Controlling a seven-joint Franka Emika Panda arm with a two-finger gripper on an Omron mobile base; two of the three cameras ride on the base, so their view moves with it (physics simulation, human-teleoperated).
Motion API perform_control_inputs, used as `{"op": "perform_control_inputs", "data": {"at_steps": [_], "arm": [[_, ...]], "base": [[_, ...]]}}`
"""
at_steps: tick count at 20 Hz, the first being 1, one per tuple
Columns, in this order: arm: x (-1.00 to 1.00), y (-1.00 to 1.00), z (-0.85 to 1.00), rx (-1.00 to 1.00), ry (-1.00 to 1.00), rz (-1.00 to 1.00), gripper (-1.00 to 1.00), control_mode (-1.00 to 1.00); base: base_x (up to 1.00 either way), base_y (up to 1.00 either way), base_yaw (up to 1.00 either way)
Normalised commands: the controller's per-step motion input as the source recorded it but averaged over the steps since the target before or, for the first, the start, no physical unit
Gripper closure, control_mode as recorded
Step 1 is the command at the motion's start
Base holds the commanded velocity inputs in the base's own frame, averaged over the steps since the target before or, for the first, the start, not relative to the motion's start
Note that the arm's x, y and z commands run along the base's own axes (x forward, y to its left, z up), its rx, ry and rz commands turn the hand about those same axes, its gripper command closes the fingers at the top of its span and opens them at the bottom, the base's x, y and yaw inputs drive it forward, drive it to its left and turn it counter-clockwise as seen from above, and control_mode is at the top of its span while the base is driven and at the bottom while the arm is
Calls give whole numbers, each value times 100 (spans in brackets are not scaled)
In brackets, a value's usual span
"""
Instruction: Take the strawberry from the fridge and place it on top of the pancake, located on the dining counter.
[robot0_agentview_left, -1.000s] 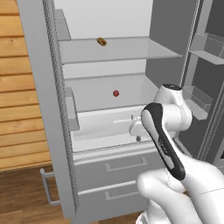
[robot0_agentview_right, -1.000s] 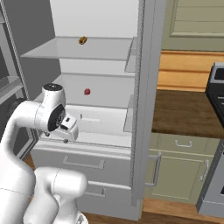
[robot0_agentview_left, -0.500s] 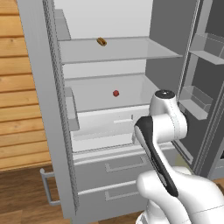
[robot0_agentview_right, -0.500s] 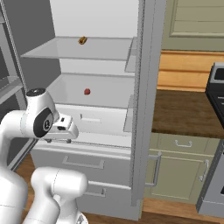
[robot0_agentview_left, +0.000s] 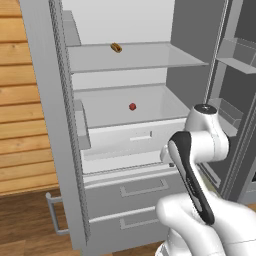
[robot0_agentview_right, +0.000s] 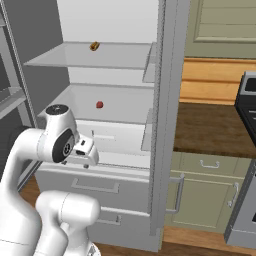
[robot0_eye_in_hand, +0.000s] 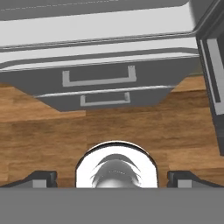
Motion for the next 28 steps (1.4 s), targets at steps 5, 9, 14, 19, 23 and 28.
{"op": "perform_control_inputs", "data": {"at_steps": [5, 9, 14, 19, 23, 28], "arm": [[0, 0, 0, 0, 0, -1, -100, -100], [0, 0, 0, 0, 0, 0, -100, -100], [2, 10, 0, 0, 0, 0, -100, -100], [0, 0, 0, 0, 0, 0, -100, 100], [0, 0, 0, 0, 0, 0, -100, 100], [0, 0, 0, 0, 0, 0, -100, 100]], "base": [[0, 0, 0], [0, 0, 0], [0, 0, 0], [31, 31, 0], [39, 31, 0], [43, 8, 1]]}}
